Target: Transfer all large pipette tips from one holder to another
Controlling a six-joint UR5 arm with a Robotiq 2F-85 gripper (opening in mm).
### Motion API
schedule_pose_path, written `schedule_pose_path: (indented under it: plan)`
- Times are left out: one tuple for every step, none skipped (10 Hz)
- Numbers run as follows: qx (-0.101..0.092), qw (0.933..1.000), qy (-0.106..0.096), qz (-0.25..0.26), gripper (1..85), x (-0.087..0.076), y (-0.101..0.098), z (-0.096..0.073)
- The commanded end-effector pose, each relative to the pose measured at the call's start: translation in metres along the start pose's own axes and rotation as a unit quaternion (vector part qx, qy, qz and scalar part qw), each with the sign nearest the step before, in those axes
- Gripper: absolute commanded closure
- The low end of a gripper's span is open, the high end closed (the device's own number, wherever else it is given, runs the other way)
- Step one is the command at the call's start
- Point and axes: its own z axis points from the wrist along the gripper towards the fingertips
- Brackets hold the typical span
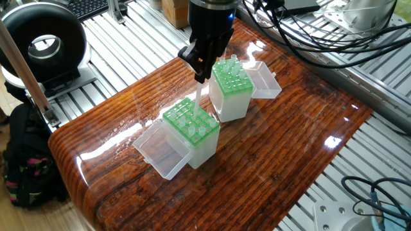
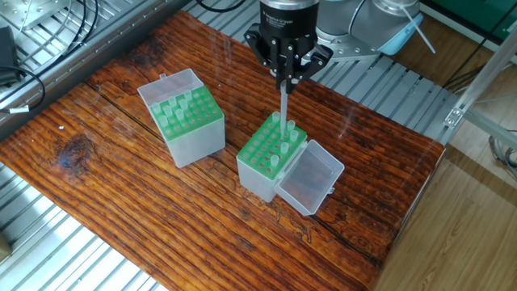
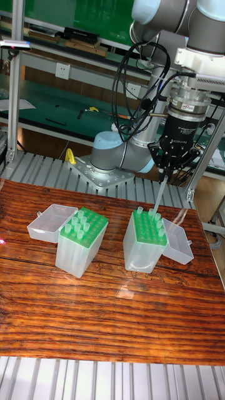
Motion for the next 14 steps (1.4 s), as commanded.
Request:
schedule_pose_path:
  plan:
    - [-0.005,1.0000,0.001,0.002,71.0,0.0007,0.0036,0.0024]
    - [-0.004,1.0000,-0.001,0.003,71.0,0.0003,0.0043,0.0030]
    - [-0.007,1.0000,-0.003,0.004,71.0,-0.0009,0.0051,0.0033]
    - [-0.007,1.0000,-0.003,0.004,71.0,-0.0013,0.0055,0.0036]
    - [-0.007,1.0000,-0.003,0.004,71.0,-0.0014,0.0055,0.0037]
    - [-0.008,1.0000,-0.001,0.004,71.0,-0.0004,0.0059,0.0039]
    - [-0.006,1.0000,0.001,0.004,71.0,0.0007,0.0058,0.0043]
    - [-0.006,1.0000,0.001,0.004,71.0,0.0012,0.0056,0.0045]
    - [-0.005,1.0000,0.001,0.004,71.0,0.0010,0.0051,0.0049]
    - [-0.005,1.0000,0.003,0.004,71.0,0.0014,0.0050,0.0058]
    - [-0.005,1.0000,0.004,0.006,71.0,0.0016,0.0056,0.0075]
    - [-0.006,1.0000,0.004,0.007,71.0,0.0013,0.0068,0.0089]
    - [-0.006,0.9999,0.004,0.008,71.0,0.0009,0.0074,0.0102]
    - [-0.006,0.9999,0.003,0.008,71.0,0.0003,0.0077,0.0116]
